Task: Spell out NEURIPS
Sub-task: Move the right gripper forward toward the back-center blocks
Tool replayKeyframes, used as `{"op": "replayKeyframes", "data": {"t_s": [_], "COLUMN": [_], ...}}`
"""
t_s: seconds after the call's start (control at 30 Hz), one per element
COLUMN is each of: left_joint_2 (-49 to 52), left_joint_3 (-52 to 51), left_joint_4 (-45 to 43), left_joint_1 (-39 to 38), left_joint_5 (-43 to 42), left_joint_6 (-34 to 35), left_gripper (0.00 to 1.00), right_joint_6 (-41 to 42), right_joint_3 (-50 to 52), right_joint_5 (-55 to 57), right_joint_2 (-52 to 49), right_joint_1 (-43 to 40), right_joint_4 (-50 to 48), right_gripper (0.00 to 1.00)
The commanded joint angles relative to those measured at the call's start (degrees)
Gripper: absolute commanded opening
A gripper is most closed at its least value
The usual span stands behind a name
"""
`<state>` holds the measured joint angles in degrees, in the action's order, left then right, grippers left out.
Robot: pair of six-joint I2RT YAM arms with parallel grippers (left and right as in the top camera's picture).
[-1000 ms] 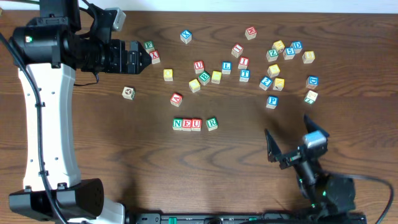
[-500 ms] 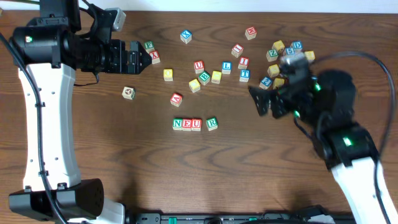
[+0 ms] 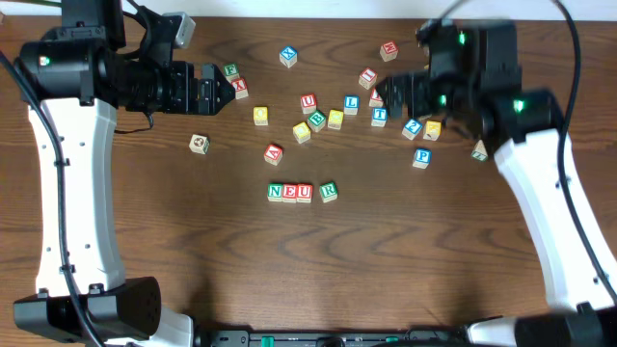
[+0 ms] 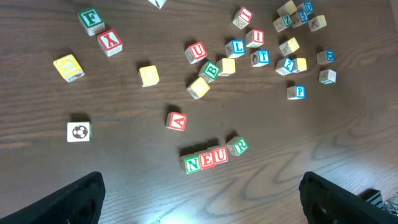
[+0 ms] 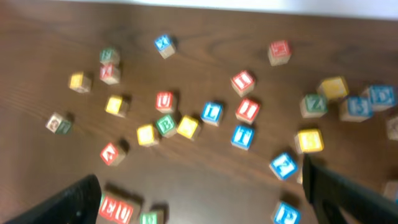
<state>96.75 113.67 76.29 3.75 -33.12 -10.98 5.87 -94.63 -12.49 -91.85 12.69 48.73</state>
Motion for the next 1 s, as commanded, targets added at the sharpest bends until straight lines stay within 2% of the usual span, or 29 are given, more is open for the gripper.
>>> {"op": "replayKeyframes", "data": {"t_s": [0.0,0.2,0.37,0.67,0.97], "left_joint_2": [-0.48,-0.48,-0.48,-0.48,-0.48], "left_joint_3": [0.9,0.9,0.9,0.9,0.9], "left_joint_4": [0.15,0.17,0.17,0.17,0.17], "left_joint_1": [0.2,0.2,0.2,0.2,0.2], "left_joint_5": [-0.5,-0.5,-0.5,-0.5,-0.5], "left_joint_6": [-0.83,-0.81,-0.81,-0.81,-0.81], "left_gripper": [0.98,0.98,0.98,0.98,0.98], "right_joint_6": [6.1,7.39,8.74,18.32,23.06], "right_joint_3": [-10.56,-25.66,-32.26,-32.68,-32.68], "right_joint_5": [5.01,5.09,6.19,11.52,14.97], "right_joint_2": [-7.93,-19.37,-26.16,-35.04,-39.12], "right_joint_1": [-0.24,-0.09,0.42,0.96,3.26], "right_joint_4": [5.01,12.74,15.65,15.87,15.76], "right_gripper": [0.99,0.99,0.99,0.99,0.96]}}
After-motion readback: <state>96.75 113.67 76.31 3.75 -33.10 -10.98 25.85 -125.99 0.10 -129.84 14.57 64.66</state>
